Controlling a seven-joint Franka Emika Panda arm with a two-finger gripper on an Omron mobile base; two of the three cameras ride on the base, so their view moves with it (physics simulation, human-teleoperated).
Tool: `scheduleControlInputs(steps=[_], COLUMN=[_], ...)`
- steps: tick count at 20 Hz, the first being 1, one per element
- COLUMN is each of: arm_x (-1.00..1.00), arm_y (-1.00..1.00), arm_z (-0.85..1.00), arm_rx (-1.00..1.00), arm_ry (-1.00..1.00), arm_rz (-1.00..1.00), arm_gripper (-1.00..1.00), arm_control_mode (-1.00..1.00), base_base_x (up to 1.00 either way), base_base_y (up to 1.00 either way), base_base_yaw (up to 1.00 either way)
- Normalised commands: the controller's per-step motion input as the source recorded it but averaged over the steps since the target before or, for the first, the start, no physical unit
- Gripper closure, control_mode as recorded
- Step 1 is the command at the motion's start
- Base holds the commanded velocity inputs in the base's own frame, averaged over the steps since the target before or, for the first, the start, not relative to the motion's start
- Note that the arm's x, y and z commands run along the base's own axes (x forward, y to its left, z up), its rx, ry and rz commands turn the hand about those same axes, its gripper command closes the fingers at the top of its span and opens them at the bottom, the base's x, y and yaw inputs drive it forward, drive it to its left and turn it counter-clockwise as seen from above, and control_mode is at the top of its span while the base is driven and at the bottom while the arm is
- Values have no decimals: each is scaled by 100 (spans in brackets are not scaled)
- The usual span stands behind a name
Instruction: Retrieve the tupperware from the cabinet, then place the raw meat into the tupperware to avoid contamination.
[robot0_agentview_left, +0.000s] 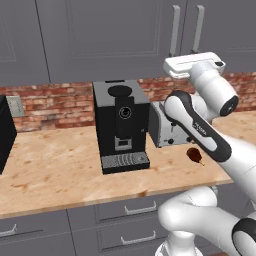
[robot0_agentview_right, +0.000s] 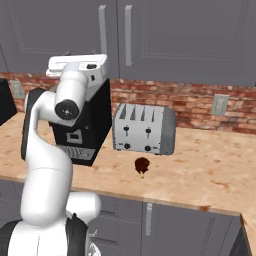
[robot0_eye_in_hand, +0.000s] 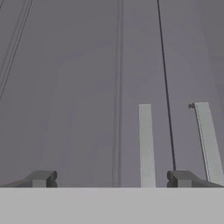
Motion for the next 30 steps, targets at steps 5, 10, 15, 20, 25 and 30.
scheduleControlInputs(steps=[5,10,15,20,25,30], arm_x=[17,18,20,23,23,22], arm_y=[-5,-2,0,0,-2,-5], arm_z=[0,0,0,0,0,0], arm_rx=[0,0,0,0,0,0], arm_ry=[0,0,0,0,1,1], arm_rz=[-4,-3,-1,0,0,0], arm_gripper=[-100,-100,-100,-100,-100,-100], arm_control_mode=[-100,-100,-100,-100,-100,-100], base_base_x=[0,0,0,0,0,0], base_base_y=[0,0,0,0,0,0], base_base_yaw=[0,0,0,0,0,0])
